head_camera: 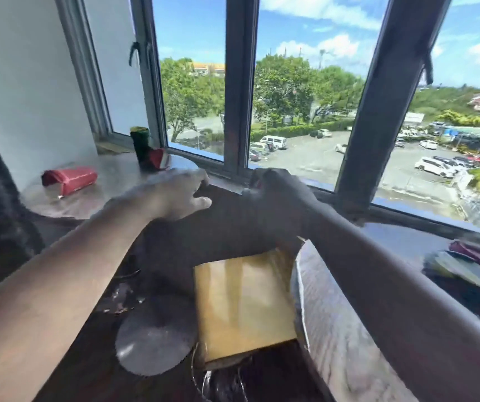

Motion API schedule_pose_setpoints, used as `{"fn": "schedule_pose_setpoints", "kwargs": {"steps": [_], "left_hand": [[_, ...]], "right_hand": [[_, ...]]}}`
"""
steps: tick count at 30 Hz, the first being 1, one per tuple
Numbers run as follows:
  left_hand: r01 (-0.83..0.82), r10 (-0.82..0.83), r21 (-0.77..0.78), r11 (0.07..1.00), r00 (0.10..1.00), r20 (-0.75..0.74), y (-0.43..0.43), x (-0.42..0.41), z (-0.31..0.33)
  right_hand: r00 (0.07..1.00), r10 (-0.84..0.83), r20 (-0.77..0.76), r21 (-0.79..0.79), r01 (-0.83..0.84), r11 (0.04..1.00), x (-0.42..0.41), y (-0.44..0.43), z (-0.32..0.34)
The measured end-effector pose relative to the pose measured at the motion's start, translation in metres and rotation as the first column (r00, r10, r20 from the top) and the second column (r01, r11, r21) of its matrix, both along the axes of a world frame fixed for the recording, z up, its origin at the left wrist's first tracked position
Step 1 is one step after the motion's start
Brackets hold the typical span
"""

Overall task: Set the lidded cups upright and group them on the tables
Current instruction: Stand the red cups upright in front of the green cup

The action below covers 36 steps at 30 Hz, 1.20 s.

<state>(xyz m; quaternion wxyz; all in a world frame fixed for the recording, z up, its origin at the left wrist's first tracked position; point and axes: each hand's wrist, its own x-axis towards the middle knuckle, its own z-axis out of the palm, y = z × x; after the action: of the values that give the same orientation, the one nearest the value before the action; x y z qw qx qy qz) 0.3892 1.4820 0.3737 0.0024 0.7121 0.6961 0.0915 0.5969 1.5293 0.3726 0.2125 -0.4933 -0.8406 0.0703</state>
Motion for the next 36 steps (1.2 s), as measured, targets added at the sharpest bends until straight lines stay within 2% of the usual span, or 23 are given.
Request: {"fn": "schedule_pose_setpoints", "kwargs": {"steps": [6, 11, 16, 27, 36], "left_hand": [[-0.216, 0.203, -0.105, 0.971, 0.971, -0.125, -0.039, -0.132, -0.010], [-0.366, 0.360, -0.088, 0.927, 0.930, -0.073, -0.059, -0.230, -0.028], [-0.464, 0.460, -0.080, 0.882, 0.886, -0.056, -0.064, -0.302, -0.044], [-0.557, 0.533, -0.114, 0.823, 0.826, -0.186, 0.007, -0.422, -0.057], [-0.546, 0.511, -0.134, 0.827, 0.830, -0.224, 0.078, -0.492, -0.068]], "right_hand": [[0.987, 0.146, 0.065, -0.035, -0.144, 0.989, -0.150, -0.005, -0.031], [0.967, 0.238, 0.088, -0.081, -0.232, 0.969, -0.251, -0.002, -0.047], [0.943, 0.321, 0.085, -0.041, -0.319, 0.947, -0.336, 0.013, -0.059], [0.879, 0.445, 0.171, 0.003, -0.452, 0.892, -0.485, 0.104, -0.072], [0.876, 0.424, 0.230, 0.030, -0.442, 0.897, -0.539, 0.173, -0.082]]}}
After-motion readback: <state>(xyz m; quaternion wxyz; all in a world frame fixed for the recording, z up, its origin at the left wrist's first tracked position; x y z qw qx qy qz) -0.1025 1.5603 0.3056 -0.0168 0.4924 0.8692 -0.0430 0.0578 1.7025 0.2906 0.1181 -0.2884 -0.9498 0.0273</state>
